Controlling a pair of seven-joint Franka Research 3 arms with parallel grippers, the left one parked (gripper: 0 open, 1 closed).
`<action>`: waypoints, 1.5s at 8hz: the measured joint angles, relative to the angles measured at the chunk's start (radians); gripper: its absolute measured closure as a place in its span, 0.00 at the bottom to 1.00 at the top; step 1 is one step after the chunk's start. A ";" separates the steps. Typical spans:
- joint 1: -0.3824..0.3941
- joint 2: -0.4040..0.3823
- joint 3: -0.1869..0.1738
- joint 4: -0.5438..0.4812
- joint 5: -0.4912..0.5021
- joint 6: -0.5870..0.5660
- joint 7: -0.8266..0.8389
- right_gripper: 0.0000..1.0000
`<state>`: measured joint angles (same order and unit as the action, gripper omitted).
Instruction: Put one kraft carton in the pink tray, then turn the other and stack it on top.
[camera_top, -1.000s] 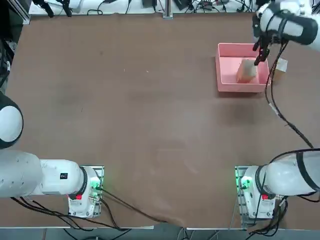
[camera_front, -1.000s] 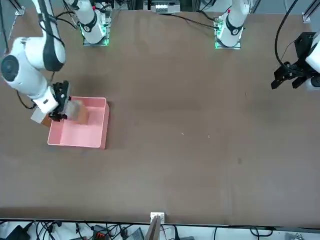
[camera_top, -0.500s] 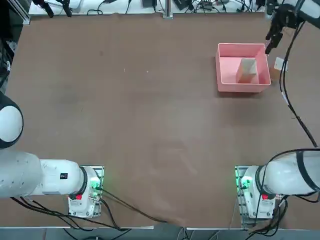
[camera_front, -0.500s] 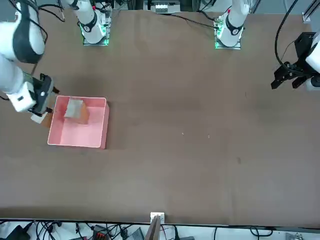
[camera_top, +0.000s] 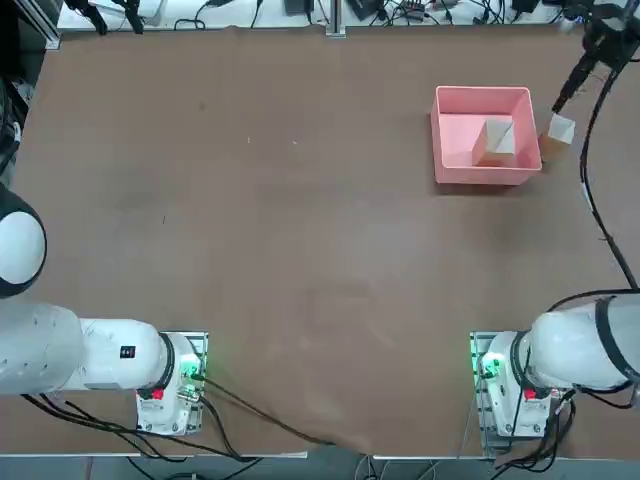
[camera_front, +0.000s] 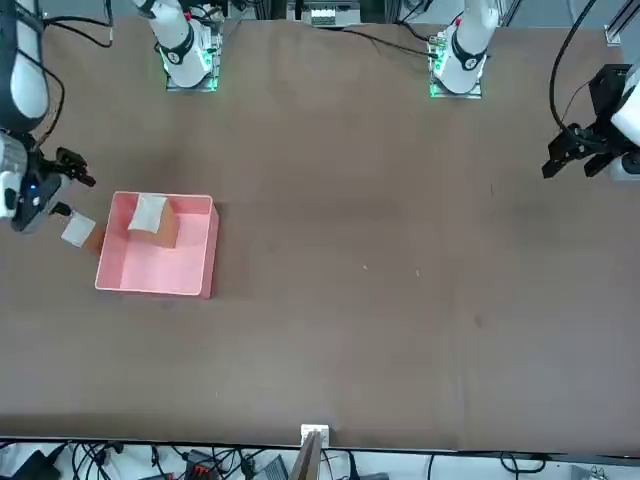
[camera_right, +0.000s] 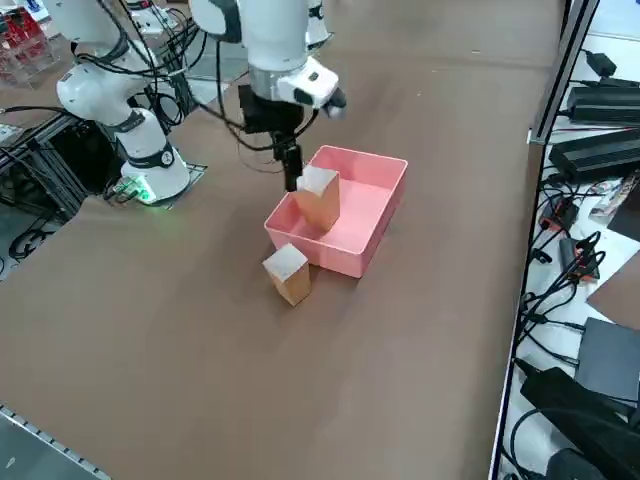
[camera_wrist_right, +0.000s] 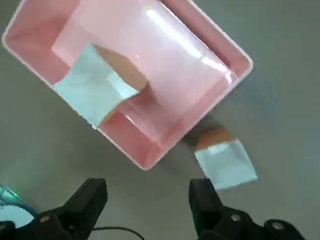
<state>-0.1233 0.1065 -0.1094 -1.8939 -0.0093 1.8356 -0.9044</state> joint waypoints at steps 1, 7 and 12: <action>-0.022 0.005 0.000 0.000 0.000 0.003 0.033 0.00; -0.116 0.120 -0.002 -0.002 0.000 0.180 0.419 0.13; -0.106 0.191 0.011 -0.001 -0.032 0.273 0.721 0.25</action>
<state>-0.2288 0.2973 -0.0985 -1.8948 -0.0410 2.1089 -0.1839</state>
